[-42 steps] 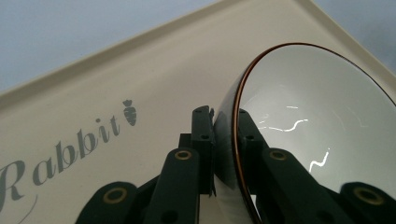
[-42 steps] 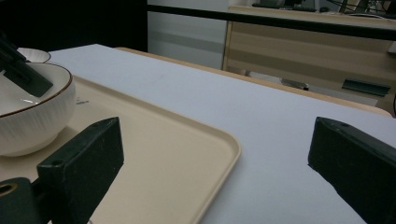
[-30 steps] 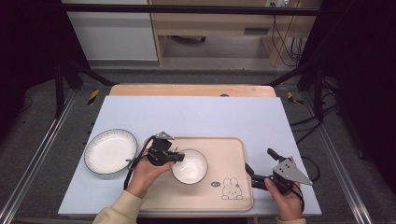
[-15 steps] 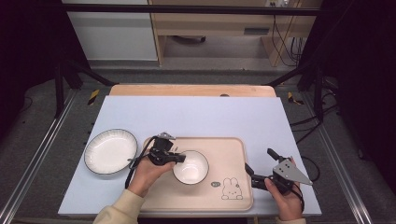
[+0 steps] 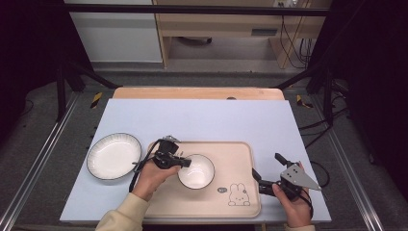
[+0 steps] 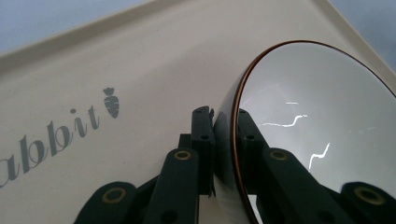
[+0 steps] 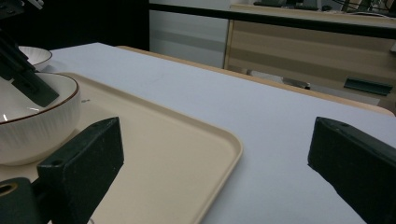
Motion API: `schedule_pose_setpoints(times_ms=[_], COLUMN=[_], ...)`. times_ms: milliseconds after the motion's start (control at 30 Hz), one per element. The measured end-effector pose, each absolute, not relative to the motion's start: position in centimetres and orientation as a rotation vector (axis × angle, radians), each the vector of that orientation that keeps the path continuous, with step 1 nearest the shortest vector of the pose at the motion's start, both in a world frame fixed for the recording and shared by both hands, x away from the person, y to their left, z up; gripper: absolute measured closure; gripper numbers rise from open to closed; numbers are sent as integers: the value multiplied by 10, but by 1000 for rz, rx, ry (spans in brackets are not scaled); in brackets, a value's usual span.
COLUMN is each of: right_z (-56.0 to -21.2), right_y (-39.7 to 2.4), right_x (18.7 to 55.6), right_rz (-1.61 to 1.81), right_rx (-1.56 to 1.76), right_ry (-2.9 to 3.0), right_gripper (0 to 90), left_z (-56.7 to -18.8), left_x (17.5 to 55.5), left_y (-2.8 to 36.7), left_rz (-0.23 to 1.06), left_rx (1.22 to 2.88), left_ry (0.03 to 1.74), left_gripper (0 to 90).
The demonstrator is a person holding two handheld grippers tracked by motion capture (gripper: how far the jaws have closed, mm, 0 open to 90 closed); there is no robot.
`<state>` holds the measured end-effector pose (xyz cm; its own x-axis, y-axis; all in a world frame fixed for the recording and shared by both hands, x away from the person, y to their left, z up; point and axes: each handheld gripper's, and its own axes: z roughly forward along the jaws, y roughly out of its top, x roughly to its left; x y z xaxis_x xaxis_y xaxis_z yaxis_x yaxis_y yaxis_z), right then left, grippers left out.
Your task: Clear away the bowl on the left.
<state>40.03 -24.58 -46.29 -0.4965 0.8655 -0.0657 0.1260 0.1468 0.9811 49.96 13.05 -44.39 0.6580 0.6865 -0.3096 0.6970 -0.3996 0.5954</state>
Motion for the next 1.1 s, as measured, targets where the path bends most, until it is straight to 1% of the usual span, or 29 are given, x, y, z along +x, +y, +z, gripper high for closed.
schedule_pose_setpoints(times_ms=[267, 567, 667, 800, 967, 1100], right_z=[-464, -464, -464, -466, -466, -466], right_y=[-245, -246, -246, -245, -246, -247], right_x=[401, 402, 402, 403, 404, 404], right_rz=[1404, 1402, 1401, 1398, 1396, 1393], right_rx=[953, 952, 958, 955, 961, 965], right_ry=[1760, 1763, 1765, 1770, 1770, 1765], right_gripper=[36, 37, 37, 37, 37, 37], left_z=[-444, -441, -434, -429, -424, -422], left_x=[500, 499, 497, 494, 491, 490], left_y=[129, 129, 132, 135, 135, 134], left_rz=[-9, 54, 92, 154, 212, 245], left_rx=[2156, 2161, 2146, 2120, 2078, 2046], left_ry=[1063, 1005, 972, 939, 888, 839], left_gripper=[809, 792, 740, 647, 504, 416])
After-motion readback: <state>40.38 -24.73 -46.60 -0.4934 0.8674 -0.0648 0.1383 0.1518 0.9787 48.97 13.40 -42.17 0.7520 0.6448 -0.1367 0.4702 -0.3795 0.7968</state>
